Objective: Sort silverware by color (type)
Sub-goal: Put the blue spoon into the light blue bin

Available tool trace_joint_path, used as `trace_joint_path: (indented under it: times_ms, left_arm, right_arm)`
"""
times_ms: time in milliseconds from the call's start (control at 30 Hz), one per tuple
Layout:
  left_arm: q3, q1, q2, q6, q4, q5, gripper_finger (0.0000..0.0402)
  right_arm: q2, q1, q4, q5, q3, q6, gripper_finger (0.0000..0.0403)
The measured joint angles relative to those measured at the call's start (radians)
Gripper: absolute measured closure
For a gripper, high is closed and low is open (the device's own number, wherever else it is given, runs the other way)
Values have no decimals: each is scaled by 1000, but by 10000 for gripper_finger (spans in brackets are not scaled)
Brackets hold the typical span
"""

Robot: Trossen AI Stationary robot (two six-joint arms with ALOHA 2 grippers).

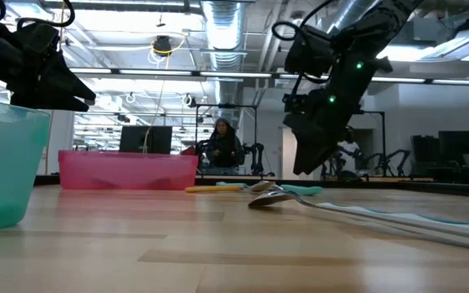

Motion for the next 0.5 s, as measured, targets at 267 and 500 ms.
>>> trace_joint_path:
  times_ms: [267, 500]
  left_arm:
    - [0, 0, 0, -3, 0, 0, 212]
    - [0, 0, 0, -5, 1, 4, 212]
  right_arm:
    - [0, 61, 7, 144, -12, 47, 208]
    - [0, 97, 147, 154, -110, 125, 208]
